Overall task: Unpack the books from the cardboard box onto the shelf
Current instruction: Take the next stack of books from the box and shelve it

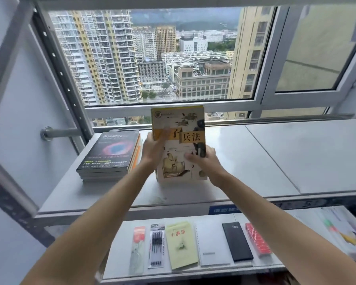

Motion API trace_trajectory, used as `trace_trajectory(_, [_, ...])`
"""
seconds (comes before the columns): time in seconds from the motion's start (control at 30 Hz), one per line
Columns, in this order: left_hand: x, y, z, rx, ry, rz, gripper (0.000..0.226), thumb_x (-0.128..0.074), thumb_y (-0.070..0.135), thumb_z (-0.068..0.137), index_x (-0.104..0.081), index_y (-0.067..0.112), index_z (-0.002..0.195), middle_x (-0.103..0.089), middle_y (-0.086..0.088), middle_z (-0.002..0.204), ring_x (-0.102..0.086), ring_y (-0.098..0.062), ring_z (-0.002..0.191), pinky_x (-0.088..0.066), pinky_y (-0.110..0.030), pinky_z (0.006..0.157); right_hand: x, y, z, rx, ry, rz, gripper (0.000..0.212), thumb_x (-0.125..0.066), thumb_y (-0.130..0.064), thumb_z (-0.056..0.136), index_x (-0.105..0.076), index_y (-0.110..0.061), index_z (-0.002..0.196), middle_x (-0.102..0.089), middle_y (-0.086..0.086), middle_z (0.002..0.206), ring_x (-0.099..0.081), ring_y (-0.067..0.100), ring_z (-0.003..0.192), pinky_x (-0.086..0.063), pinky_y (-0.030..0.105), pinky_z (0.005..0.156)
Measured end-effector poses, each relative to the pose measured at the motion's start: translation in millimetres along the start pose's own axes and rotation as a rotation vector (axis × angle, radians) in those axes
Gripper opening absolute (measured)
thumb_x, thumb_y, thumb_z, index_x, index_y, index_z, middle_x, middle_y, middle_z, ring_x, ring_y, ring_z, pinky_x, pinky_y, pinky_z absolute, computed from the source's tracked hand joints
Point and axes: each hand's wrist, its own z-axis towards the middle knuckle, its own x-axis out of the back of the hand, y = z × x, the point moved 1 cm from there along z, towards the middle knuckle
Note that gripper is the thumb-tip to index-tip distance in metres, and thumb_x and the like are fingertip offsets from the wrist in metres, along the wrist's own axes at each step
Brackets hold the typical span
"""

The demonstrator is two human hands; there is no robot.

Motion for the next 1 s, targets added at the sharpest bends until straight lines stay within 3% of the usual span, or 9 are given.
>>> trace_trajectory(0.17, [11,8,51,0.366,-0.121,0.117,0.064,-0.066,0.057,0.082,-0.063,0.003,0.116,-0.073,-0.013,0.099,-0.072,-0.027,0.078,-0.06,-0.036,0.074,-9,-24,33,-0.376,0.005,0.142,0.035,-0.077,-0.02,0.08,-0.066,-0.006,0.11,-0.071,0.012,0.101,-0.069,0.023,0.074,-0.053,0.027,0.055])
trace_trajectory(0.3, [9,-1,67,0.437,-0.157,0.253,0.06,-0.063,0.051,0.088,-0.06,-0.001,0.115,-0.07,-0.011,0.085,-0.07,-0.017,0.048,-0.054,-0.022,0.044,-21,-15,55,-0.429,0.086,0.081,0.037,-0.083,-0.019,0.074,-0.068,-0.006,0.105,-0.07,0.008,0.093,-0.063,0.02,0.065,-0.049,0.026,0.054])
trace_trajectory(0.37, [8,-10,76,0.449,-0.18,0.393,0.064,-0.056,0.054,0.092,-0.059,-0.002,0.122,-0.069,-0.019,0.11,-0.074,-0.025,0.082,-0.059,-0.029,0.074,-24,-10,61,-0.446,0.115,0.054,0.029,-0.085,-0.021,0.071,-0.069,-0.008,0.092,-0.069,0.005,0.083,-0.059,0.017,0.059,-0.048,0.023,0.051])
trace_trajectory(0.43, [9,-15,81,0.449,-0.174,0.546,0.074,-0.049,0.059,0.093,-0.054,-0.005,0.13,-0.059,-0.023,0.134,-0.061,-0.035,0.118,-0.047,-0.04,0.104,-25,-7,65,-0.44,0.138,-0.012,0.032,-0.086,-0.026,0.07,-0.07,-0.008,0.092,-0.068,0.003,0.08,-0.058,0.017,0.061,-0.051,0.023,0.056])
trace_trajectory(0.5, [10,-12,83,0.474,-0.187,0.603,0.083,-0.044,0.063,0.093,-0.046,-0.007,0.137,-0.051,-0.025,0.142,-0.054,-0.04,0.125,-0.043,-0.044,0.108,-26,-7,65,-0.431,0.14,-0.132,0.046,-0.085,-0.037,0.068,-0.07,-0.008,0.1,-0.07,0.005,0.092,-0.061,0.02,0.076,-0.055,0.032,0.077])
trace_trajectory(0.6, [10,3,80,0.536,-0.229,0.704,0.091,-0.033,0.069,0.092,-0.033,-0.004,0.146,-0.045,-0.03,0.143,-0.057,-0.045,0.117,-0.049,-0.05,0.098,-25,-13,60,-0.386,0.137,-0.442,0.051,-0.072,-0.06,0.072,-0.063,-0.013,0.089,-0.069,0.008,0.113,-0.059,0.029,0.108,-0.049,0.041,0.098])
trace_trajectory(0.77, [-1,36,83,0.128,-0.115,1.261,0.079,-0.031,0.063,0.097,-0.056,-0.005,0.13,-0.051,-0.026,0.141,-0.056,-0.042,0.121,-0.048,-0.044,0.101,6,-28,30,-0.27,0.168,-0.766,0.061,-0.043,-0.068,0.087,-0.06,-0.01,0.094,-0.066,0.013,0.118,-0.061,0.032,0.107,-0.046,0.035,0.078])
trace_trajectory(0.87, [-31,54,69,-0.098,-0.141,1.366,0.066,-0.035,0.057,0.098,-0.063,0.0,0.113,-0.059,-0.026,0.129,-0.058,-0.04,0.114,-0.049,-0.045,0.097,54,-28,-9,-0.208,0.241,-0.974,0.062,-0.038,-0.059,0.094,-0.063,-0.006,0.115,-0.058,0.015,0.129,-0.056,0.033,0.115,-0.043,0.037,0.087])
trace_trajectory(1.0, [-109,62,19,-0.387,-0.303,1.331,0.041,-0.043,0.039,0.1,-0.064,0.007,0.116,-0.062,-0.025,0.127,-0.058,-0.041,0.115,-0.047,-0.043,0.096,138,-18,-87,-0.21,0.311,-1.134,0.057,-0.036,-0.052,0.097,-0.055,-0.011,0.132,-0.051,0.014,0.139,-0.046,0.033,0.128,-0.037,0.041,0.102])
